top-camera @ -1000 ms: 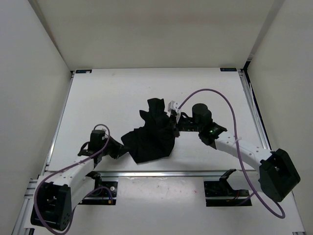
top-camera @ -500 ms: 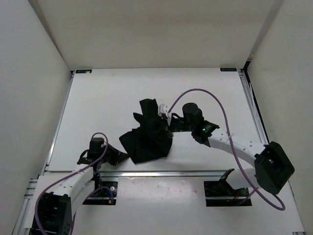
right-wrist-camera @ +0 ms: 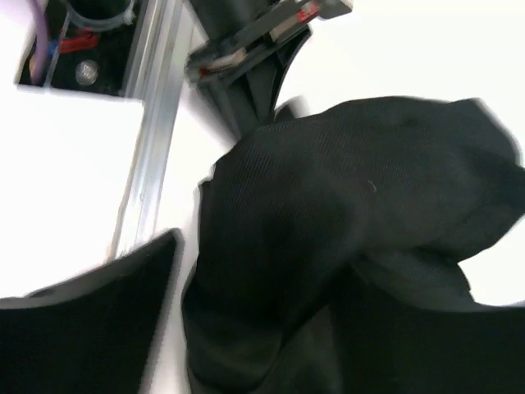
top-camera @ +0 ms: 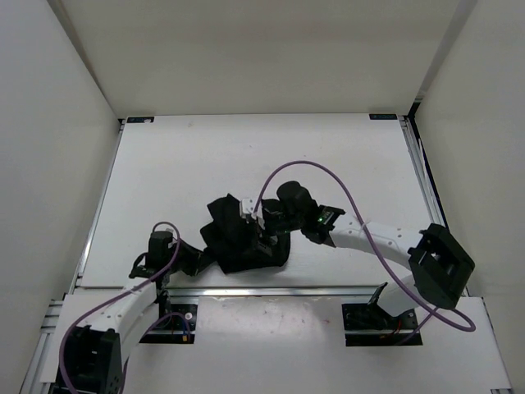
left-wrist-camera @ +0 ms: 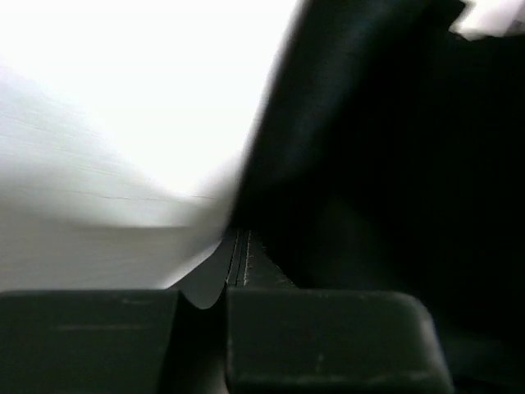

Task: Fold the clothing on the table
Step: Fold the skirt

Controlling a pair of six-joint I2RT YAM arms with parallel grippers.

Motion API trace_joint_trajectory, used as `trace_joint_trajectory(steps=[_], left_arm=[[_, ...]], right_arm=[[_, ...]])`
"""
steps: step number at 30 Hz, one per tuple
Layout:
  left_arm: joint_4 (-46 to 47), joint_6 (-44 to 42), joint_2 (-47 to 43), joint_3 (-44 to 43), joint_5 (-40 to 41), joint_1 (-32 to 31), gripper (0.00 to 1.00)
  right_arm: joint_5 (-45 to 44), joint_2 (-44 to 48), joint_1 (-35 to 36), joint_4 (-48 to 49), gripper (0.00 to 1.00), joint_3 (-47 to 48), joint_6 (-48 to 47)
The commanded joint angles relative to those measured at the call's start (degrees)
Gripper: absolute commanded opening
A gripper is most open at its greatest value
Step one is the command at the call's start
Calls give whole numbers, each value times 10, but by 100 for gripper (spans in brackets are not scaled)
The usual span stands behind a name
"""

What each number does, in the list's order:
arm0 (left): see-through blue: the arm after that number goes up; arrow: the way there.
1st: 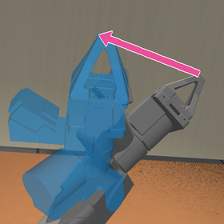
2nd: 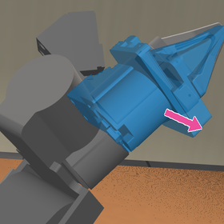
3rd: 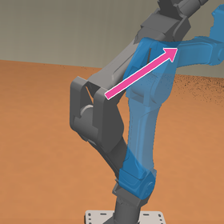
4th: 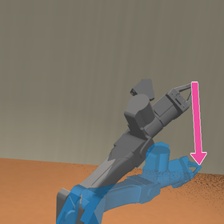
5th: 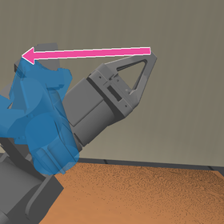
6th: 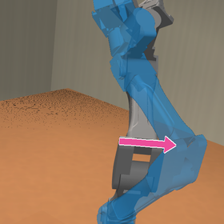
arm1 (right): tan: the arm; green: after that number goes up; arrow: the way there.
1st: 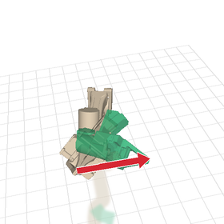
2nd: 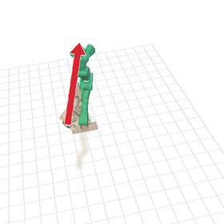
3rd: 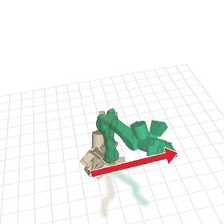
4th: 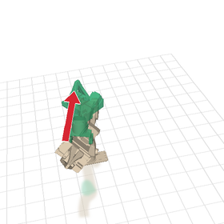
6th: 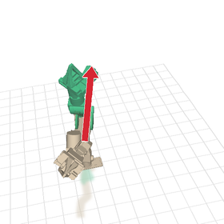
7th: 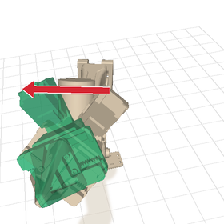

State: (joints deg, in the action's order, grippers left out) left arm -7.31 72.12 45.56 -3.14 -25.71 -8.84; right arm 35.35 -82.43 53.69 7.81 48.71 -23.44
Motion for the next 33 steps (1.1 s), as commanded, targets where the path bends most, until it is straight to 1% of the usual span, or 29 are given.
trace_joint_trajectory(steps=[1,3,5,6,8,9,10,11,12,13,14,15,17,20,22,28,31,33], left_arm=[[12,27,-47,73,-4,0,0],[-1,40,-81,88,-7,1,0],[-27,55,-138,107,-12,7,0],[-34,64,-150,110,-13,9,0],[-65,85,-218,133,-22,12,0],[-73,100,-237,136,-25,12,0],[-91,116,-278,149,-25,10,0],[-118,125,-321,151,-25,7,0],[-140,137,-345,152,-20,-5,0],[-146,152,-375,152,-7,-13,0],[-151,160,-387,153,0,-36,0],[-147,182,-388,152,12,-56,0],[-140,185,-371,153,11,-71,0],[-154,163,-368,145,-1,-66,0],[-171,161,-378,139,-7,-58,0],[-238,167,-415,110,-15,-73,0],[-289,145,-416,79,-20,-73,0],[-293,142,-411,81,-21,-81,0]], right_arm=[[-35,2,-4,9,90,67,13],[-36,9,-11,29,100,83,39],[-28,19,-17,42,99,96,58],[-21,21,-17,44,99,102,62],[-16,48,-14,50,99,103,69],[-7,52,-14,49,97,102,75],[-6,59,-17,40,95,101,85],[-2,65,-16,21,94,100,90],[4,66,-20,11,93,96,88],[7,70,-24,-2,92,89,87],[11,86,-28,-9,92,72,88],[16,89,-25,-17,93,62,82],[28,95,-36,-55,97,52,76],[59,103,-53,-64,99,36,100],[64,105,-60,-57,99,18,115],[89,116,-30,-54,99,-11,132],[87,118,-20,-51,99,-23,125],[84,111,-16,-60,100,-22,117]])
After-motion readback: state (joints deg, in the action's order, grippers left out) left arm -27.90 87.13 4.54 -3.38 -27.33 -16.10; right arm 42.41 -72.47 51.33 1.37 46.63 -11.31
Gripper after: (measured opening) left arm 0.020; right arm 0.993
